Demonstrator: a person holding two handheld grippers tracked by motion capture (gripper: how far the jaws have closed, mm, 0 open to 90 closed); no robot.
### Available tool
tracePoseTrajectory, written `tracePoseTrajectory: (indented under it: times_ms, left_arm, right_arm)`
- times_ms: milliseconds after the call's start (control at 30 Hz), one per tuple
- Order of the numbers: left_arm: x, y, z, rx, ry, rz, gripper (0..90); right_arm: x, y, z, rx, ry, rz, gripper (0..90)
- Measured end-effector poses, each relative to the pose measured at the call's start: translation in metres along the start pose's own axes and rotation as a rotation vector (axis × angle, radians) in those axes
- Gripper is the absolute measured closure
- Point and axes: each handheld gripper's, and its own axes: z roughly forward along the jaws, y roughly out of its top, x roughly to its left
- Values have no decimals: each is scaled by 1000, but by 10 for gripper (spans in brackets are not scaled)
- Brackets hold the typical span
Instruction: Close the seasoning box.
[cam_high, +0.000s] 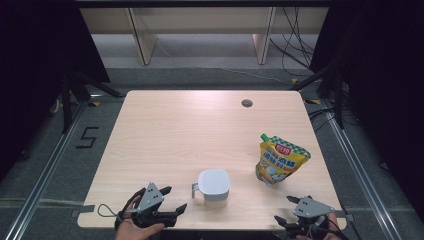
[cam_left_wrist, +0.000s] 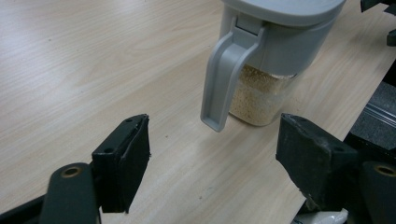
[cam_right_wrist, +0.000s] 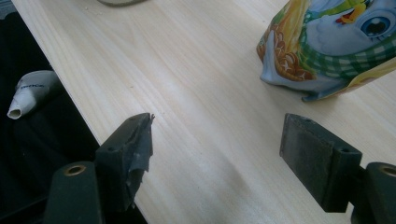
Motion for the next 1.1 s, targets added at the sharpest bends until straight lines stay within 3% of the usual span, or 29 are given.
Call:
tracePoseTrajectory:
  times_ms: [100,167,267,300,367,400,433,467,567,600,700,733,800,967,1000,1067,1100]
  left_arm:
    - [-3,-3,0,9,3,-9,254]
    - [-4,-4,-1,21,9,16,253]
    - [-8,-8,-1,16,5,-2,252]
    - [-7,-8,-2,21,11,35,251]
    - [-6,-11,-3,26,15,44,251]
    - [-9,-13,-2,15,7,14,251]
    - [-8,-14,-3,33,12,31,251]
    - [-9,-16,-2,28,13,10,251]
    - [-11,-19,-1,54,15,-1,251]
    - [-9,-19,-1,51,13,36,252]
    - [-12,-19,0,59,13,10,251]
    - [-9,-19,0,66,15,55,251]
    - [-10,-19,0,67,16,42,251]
    - [-8,-19,0,76,16,70,251]
    - [-12,-20,2,66,16,7,251]
    - [-12,-20,2,67,2,5,251]
    - [-11,-20,1,88,7,31,251]
  right_arm:
    - [0,0,0,2,0,-2,265]
    - [1,1,0,3,2,-9,265]
    - [1,1,1,5,2,-13,265]
    - [1,1,1,5,2,-16,265]
    - [0,1,1,5,1,-16,265]
    - [1,0,1,6,2,-11,265]
    - [0,0,1,1,4,-22,265]
    - [-1,0,1,1,3,-24,265]
    - [0,0,1,3,5,-22,265]
    - [0,0,1,4,6,-19,265]
    - [1,1,1,7,2,-16,265]
    - [1,0,2,8,2,-17,265]
    - [1,0,2,9,3,-14,265]
    - [1,0,2,12,4,-12,265]
    - [1,0,2,12,4,-12,265]
    - [1,0,2,12,3,-12,265]
    - [1,0,2,12,4,-12,264]
